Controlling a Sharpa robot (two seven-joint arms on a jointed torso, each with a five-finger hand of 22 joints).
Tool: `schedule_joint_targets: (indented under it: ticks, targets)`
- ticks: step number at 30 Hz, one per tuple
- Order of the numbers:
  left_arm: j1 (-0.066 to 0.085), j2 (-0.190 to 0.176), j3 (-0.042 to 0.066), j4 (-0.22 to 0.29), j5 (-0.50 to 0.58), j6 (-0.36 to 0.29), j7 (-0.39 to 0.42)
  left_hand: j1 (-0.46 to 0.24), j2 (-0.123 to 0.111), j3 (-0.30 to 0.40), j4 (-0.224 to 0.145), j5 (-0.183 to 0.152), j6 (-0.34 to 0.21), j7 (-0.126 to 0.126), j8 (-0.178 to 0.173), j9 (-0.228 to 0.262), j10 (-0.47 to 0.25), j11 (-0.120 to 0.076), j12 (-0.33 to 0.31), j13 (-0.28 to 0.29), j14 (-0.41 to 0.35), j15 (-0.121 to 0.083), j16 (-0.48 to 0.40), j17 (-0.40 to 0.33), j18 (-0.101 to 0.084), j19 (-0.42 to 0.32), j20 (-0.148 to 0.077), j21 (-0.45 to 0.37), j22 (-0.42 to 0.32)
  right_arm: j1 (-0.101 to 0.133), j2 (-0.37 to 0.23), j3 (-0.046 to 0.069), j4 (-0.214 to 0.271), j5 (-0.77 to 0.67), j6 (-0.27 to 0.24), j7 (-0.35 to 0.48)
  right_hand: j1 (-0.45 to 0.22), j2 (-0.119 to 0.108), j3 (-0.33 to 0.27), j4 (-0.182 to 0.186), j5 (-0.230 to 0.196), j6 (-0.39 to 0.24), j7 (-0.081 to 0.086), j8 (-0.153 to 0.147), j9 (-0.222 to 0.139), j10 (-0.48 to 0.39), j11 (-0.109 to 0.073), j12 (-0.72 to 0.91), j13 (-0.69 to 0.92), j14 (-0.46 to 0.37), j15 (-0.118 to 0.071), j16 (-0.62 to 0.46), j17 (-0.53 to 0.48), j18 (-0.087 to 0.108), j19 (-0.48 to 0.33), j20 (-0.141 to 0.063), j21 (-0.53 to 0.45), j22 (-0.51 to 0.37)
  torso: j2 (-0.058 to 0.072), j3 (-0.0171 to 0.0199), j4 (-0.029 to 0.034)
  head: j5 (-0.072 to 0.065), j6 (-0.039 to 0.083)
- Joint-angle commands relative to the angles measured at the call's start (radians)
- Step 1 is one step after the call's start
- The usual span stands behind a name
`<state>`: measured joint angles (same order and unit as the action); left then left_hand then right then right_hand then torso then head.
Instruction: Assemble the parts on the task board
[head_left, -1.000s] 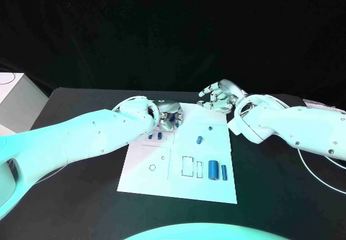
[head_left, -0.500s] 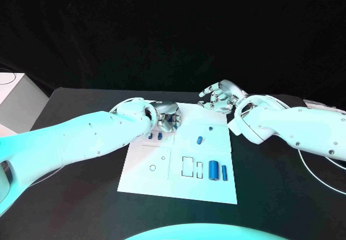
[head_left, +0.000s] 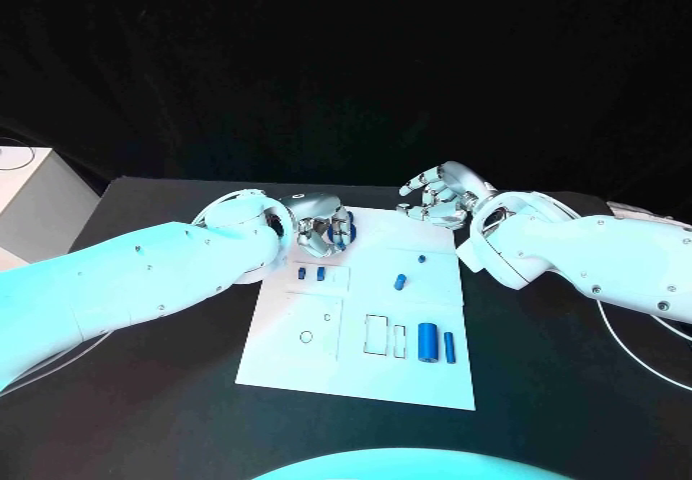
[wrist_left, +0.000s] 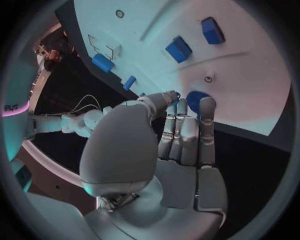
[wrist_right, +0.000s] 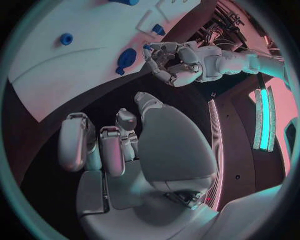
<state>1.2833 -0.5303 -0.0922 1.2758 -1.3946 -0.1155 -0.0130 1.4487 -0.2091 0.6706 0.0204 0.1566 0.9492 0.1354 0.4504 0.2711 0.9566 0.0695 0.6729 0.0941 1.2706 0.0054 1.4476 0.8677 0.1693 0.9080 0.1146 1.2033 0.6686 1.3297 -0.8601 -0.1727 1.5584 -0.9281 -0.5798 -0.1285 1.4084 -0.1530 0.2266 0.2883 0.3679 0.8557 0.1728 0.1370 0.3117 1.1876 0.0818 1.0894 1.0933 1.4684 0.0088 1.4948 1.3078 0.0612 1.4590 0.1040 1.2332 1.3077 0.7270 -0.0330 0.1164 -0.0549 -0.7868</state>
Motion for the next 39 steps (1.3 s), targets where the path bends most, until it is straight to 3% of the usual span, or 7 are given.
schedule_joint_targets:
  ticks: [1, 6, 14, 19, 39]
  targets:
    - [0.0, -0.024, 0.01, 0.033, 0.015, 0.006, -0.017, -0.001, 0.002, -0.001, -0.005, -0.001, 0.002, 0.001, -0.006, 0.001, 0.008, 0.001, -0.004, -0.001, 0.007, 0.0, 0.006, -0.001, 0.017, 0.003, 0.0, 0.004, -0.001, -0.001, 0.0, 0.0, 0.0, -0.003, 0.015, 0.01, 0.002, -0.011, 0.008, 0.0, 0.003, 0.007, -0.002, -0.004, 0.001, -0.003, -0.001, -0.002, -0.001, 0.071, -0.006, -0.004, 0.16, 0.009, -0.003, -0.001, -0.006, 0.058, -0.003, -0.0008, 0.0024, 0.002, -0.001]
    - [0.0, -0.069, 0.02, 0.07, 0.023, 0.026, -0.033, -0.005, 0.001, -0.002, -0.004, -0.001, 0.005, 0.002, -0.007, 0.003, 0.011, 0.001, -0.007, -0.001, 0.007, 0.001, 0.006, -0.002, 0.016, 0.004, 0.0, 0.005, -0.001, -0.003, -0.002, 0.0, -0.002, -0.003, 0.017, 0.009, 0.002, -0.011, 0.008, 0.0, 0.003, 0.007, -0.002, -0.004, 0.001, -0.003, -0.001, -0.002, -0.001, 0.071, -0.006, -0.004, 0.16, 0.009, -0.003, -0.001, -0.006, 0.058, -0.006, -0.0022, 0.0059, 0.001, -0.002]
    - [0.0, -0.1, 0.024, 0.073, 0.027, 0.042, -0.046, -0.009, -0.001, -0.004, -0.004, -0.002, 0.006, 0.002, -0.009, 0.004, 0.013, 0.001, -0.009, -0.002, 0.007, 0.001, 0.006, -0.003, 0.016, 0.004, 0.0, 0.004, -0.001, -0.005, -0.002, 0.0, -0.003, -0.002, 0.019, 0.008, 0.002, -0.011, 0.008, 0.0, 0.003, 0.007, -0.002, -0.004, 0.001, -0.003, -0.001, -0.002, -0.001, 0.071, -0.006, -0.004, 0.16, 0.009, -0.003, -0.001, -0.006, 0.058, -0.005, -0.0024, 0.0065, 0.006, -0.001]
    - [-0.001, -0.102, 0.024, 0.06, 0.028, 0.045, -0.052, -0.011, -0.002, -0.005, -0.003, -0.002, 0.007, 0.001, -0.01, 0.005, 0.013, 0.001, -0.011, -0.002, 0.008, 0.001, 0.006, -0.003, 0.016, 0.003, 0.0, 0.004, -0.001, -0.006, -0.001, 0.0, -0.003, -0.002, 0.02, 0.008, 0.002, -0.011, 0.008, 0.0, 0.003, 0.007, -0.002, -0.004, 0.001, -0.003, -0.001, -0.002, -0.001, 0.071, -0.006, -0.004, 0.16, 0.009, -0.003, -0.001, -0.006, 0.058, -0.003, -0.0015, 0.0038, 0.011, -0.001]
    - [-0.014, -0.084, 0.022, 0.018, 0.027, 0.058, -0.054, -0.012, -0.001, -0.005, -0.003, -0.002, 0.008, 0.001, -0.012, 0.006, 0.015, 0.001, -0.013, -0.002, 0.007, 0.001, 0.006, -0.006, 0.016, 0.003, 0.0, 0.004, -0.002, -0.006, -0.002, 0.0, 0.0, -0.002, 0.019, 0.007, 0.002, -0.011, 0.008, 0.0, 0.003, 0.007, -0.002, -0.004, 0.001, -0.003, -0.001, -0.002, -0.001, 0.071, -0.006, -0.004, 0.16, 0.009, -0.003, -0.001, -0.006, 0.058, -0.004, -0.0012, 0.0045, 0.011, -0.011]
